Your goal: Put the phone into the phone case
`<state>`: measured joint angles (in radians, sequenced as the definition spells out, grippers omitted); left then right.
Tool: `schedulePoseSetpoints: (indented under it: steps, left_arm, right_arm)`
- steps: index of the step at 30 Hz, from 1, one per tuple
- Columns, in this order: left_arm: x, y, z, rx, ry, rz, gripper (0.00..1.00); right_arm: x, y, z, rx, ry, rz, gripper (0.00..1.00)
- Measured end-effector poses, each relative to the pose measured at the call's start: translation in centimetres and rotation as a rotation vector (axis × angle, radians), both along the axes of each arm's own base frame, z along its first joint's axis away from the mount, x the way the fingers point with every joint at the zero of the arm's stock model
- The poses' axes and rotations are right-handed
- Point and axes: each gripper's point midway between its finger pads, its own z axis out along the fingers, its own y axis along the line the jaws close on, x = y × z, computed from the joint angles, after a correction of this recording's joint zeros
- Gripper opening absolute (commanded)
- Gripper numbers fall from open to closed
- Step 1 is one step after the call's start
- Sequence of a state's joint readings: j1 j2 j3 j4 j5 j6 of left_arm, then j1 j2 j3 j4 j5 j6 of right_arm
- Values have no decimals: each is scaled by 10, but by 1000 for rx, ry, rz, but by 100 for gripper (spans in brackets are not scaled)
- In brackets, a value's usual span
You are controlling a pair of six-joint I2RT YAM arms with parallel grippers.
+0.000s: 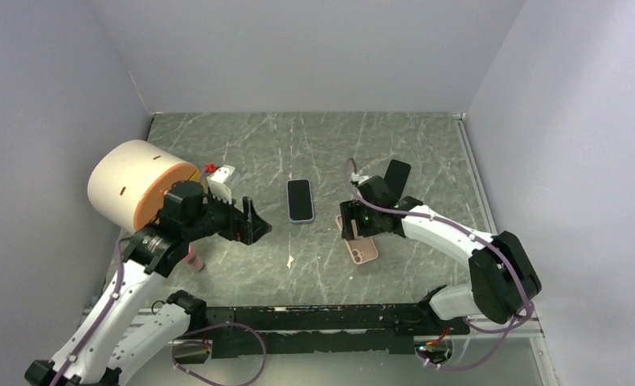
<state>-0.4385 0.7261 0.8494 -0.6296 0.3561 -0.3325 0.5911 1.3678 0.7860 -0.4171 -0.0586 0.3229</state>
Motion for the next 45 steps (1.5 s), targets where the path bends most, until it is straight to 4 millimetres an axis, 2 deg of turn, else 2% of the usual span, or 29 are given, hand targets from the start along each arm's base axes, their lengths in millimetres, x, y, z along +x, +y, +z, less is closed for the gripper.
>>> schedulePoseSetpoints:
  steps: [7, 12, 17, 20, 23, 24, 26, 28, 29, 33, 37, 42, 45]
  left_arm:
    - [-3, 34, 26, 5, -147, 171, 94]
    - [0, 52, 35, 6, -200, 273, 94]
    - [4, 57, 29, 32, -183, 303, 94]
    - [7, 57, 25, 47, -166, 310, 94]
    - [7, 57, 23, 54, -158, 311, 94]
    - [7, 57, 23, 53, -159, 311, 94]
    - [7, 57, 23, 52, -161, 312, 94]
    - [7, 57, 23, 52, -161, 312, 94]
    - [7, 57, 23, 53, -160, 312, 94]
    - [7, 57, 23, 53, -160, 311, 94]
    - [6, 57, 23, 52, -161, 311, 94]
    - [4, 58, 24, 49, -166, 312, 94]
    - [4, 58, 24, 49, -165, 311, 94]
  right_arm:
    - [-16, 46, 11, -7, -86, 500, 65]
    - [-30, 63, 15, -88, -209, 878, 66]
    - [-35, 73, 15, -197, -387, 1198, 67]
    - [-40, 72, 4, -304, -458, 1355, 73]
    - [-45, 69, -5, -358, -493, 1441, 79]
    - [-45, 67, -7, -367, -508, 1449, 87]
    - [-45, 65, -4, -368, -546, 1450, 90]
    - [-44, 68, 6, -353, -594, 1430, 91]
    - [-42, 71, 14, -343, -626, 1416, 98]
    - [-39, 82, 37, -288, -715, 1364, 99]
    - [-40, 87, 49, -222, -729, 1272, 99]
    - [-22, 91, 74, -132, -735, 963, 99]
    - [10, 80, 93, -88, -710, 622, 99]
